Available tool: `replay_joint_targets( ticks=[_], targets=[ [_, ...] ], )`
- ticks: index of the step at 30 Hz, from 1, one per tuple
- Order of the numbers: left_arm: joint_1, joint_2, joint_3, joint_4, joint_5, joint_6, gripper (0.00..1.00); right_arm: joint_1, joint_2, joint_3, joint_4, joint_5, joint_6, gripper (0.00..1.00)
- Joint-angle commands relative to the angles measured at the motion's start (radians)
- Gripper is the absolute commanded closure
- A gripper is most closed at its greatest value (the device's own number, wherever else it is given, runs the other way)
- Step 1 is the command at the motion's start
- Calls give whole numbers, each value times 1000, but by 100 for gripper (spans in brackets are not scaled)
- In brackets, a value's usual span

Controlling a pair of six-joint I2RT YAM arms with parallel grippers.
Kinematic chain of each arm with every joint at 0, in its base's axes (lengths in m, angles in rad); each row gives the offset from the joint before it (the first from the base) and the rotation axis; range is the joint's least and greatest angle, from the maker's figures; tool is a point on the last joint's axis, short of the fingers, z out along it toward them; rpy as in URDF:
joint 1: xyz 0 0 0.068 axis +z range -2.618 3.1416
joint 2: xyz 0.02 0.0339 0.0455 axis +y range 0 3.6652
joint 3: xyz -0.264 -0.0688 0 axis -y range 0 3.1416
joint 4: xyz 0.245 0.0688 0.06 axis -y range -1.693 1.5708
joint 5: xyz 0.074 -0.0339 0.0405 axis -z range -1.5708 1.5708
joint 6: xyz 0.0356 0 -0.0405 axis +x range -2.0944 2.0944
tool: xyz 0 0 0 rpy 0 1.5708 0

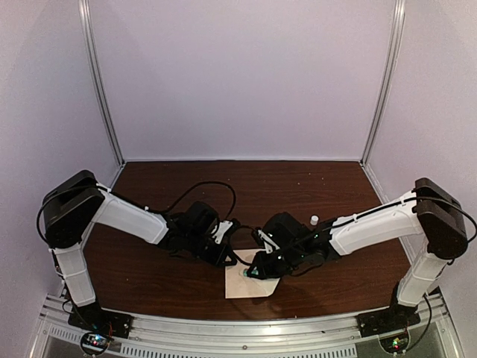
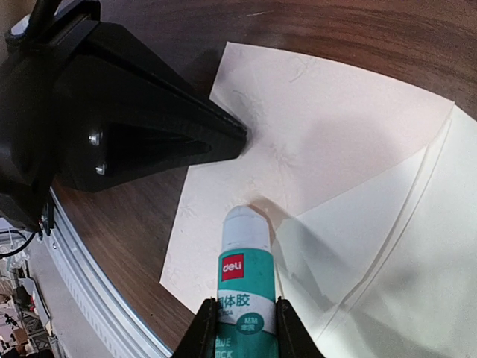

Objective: Place the letter into the envelope and seal it
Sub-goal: Apply the solid glue to the envelope, then pass from the right arm to the left

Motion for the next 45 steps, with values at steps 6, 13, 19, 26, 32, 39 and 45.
replay_joint_targets(
  ticks=[6, 13, 19, 26, 32, 39, 45],
  targets=[
    [-3, 36, 6, -29, -33, -8, 100, 26, -13, -31, -144, -22, -18, 100],
    [-3, 37, 6, -29, -34, -7, 100, 33, -21, -42, -152, -22, -12, 100],
    [-3, 37, 8, -29, -35, -7, 100, 36, -25, -43, -151, -23, -10, 100],
    [-2, -5, 43, -7, -60, -33, 100, 31, -110, -30, -123, -51, -6, 100],
    [22, -141, 139, -40, -207, -43, 94, -19, -282, -44, -110, -16, 11, 100],
    [89, -403, 99, -18, -313, -131, 61, -138, -447, -122, -56, 51, -17, 100],
    [86, -593, 41, 42, -260, -225, 35, -187, -536, -128, 171, 124, -45, 100]
  ],
)
